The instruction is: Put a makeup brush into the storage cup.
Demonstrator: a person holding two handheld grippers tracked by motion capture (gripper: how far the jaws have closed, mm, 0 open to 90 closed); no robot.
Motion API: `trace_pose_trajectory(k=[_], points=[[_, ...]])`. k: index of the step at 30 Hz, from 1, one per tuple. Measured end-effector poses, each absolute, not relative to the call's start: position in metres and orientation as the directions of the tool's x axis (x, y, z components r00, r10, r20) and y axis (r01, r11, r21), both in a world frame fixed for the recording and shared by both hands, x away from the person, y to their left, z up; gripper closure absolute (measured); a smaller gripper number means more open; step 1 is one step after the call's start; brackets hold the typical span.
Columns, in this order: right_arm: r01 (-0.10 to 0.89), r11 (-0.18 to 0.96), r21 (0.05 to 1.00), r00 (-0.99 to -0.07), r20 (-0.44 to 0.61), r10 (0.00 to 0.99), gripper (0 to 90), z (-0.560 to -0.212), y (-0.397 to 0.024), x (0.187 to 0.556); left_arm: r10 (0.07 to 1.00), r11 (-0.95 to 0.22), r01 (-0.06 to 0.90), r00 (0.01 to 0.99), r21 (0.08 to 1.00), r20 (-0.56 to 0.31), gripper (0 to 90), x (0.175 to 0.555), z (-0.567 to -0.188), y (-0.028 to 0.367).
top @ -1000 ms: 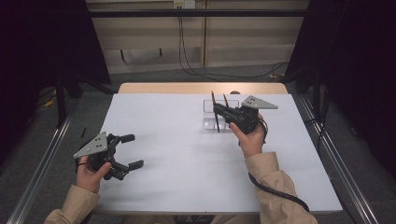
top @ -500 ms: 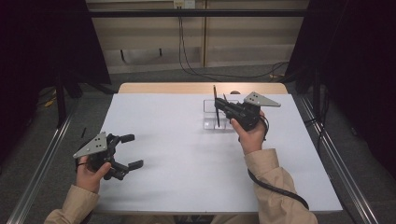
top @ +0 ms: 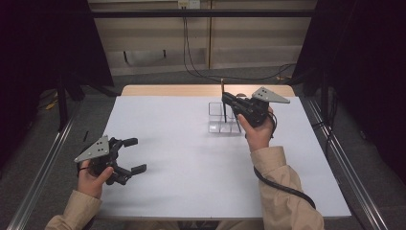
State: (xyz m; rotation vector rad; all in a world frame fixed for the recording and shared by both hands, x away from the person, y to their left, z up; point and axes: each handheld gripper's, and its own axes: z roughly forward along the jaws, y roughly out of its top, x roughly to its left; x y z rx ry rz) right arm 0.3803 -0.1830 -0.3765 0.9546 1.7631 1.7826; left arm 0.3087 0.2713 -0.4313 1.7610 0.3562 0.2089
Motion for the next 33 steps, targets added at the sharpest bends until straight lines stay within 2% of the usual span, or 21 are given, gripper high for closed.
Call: trace_pose_trajectory(k=[33], points=[[0.128,-0.07,0.989,-0.583,0.132,0.802,83.9,-0.373,-0.198,0.406,0.353,-0.181,0.127,0.934,0.975,-0.056,0.1,0.308,-0.432,0.274]])
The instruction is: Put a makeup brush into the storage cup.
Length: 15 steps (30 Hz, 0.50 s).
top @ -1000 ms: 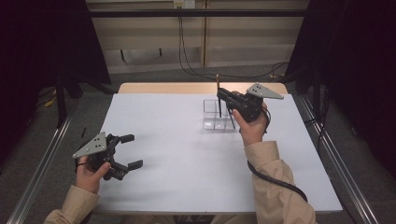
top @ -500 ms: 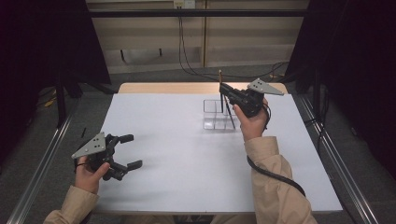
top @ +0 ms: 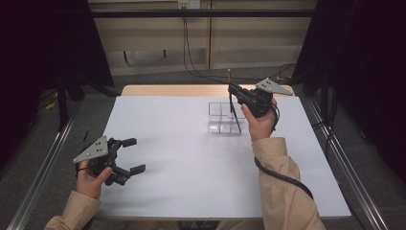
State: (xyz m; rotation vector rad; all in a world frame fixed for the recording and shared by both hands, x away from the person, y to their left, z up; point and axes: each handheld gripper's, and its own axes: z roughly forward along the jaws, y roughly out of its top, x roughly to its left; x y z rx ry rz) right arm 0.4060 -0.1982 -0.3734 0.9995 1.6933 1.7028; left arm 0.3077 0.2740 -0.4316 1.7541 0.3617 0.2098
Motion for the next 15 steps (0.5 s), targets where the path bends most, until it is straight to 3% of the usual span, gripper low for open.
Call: trace_pose_trajectory(k=[15], points=[[0.13,-0.077,0.989,-0.55,0.136,0.824,83.9,-0.375,-0.212,0.411,0.352,-0.182,0.126,0.934,0.975,-0.055,0.1,0.308,-0.432,0.274]])
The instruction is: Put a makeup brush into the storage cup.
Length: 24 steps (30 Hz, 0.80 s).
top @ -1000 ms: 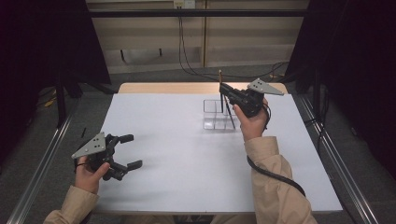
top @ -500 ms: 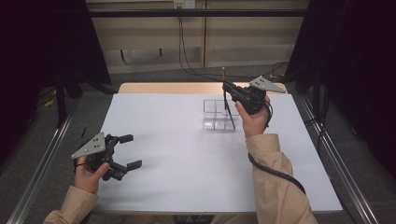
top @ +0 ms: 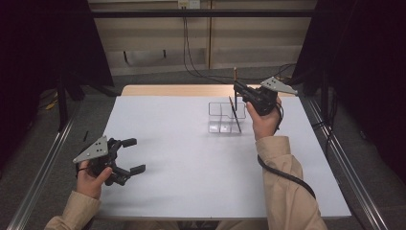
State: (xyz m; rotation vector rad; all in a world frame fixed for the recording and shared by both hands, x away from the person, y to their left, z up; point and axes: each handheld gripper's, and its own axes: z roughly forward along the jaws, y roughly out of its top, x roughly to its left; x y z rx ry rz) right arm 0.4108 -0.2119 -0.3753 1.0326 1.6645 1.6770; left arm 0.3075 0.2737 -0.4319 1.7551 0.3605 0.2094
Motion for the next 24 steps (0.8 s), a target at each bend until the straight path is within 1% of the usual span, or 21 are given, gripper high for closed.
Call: trace_pose_trajectory(k=[24], points=[[0.131,-0.065,0.989,-0.545,0.127,0.828,83.9,-0.3831,-0.2147,0.4143,0.354,-0.181,0.126,0.934,0.975,-0.055,0.1,0.3073,-0.4319,0.2742]])
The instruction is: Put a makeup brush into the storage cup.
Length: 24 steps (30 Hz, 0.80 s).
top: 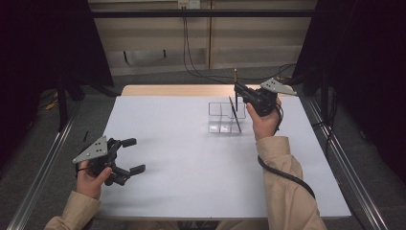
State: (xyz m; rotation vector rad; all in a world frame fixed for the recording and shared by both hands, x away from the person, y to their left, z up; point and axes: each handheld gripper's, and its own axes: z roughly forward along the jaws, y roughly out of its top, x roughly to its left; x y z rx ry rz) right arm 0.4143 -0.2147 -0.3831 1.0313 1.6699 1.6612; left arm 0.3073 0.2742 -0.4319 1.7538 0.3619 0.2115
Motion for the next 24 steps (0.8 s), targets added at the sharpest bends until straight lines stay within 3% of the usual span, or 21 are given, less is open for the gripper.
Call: trace_pose_trajectory(k=[24], points=[[0.144,-0.052,0.988,-0.534,0.122,0.836,83.9,-0.4,-0.223,0.416,0.355,-0.182,0.129,0.933,0.975,-0.058,0.1,0.307,-0.432,0.273]])
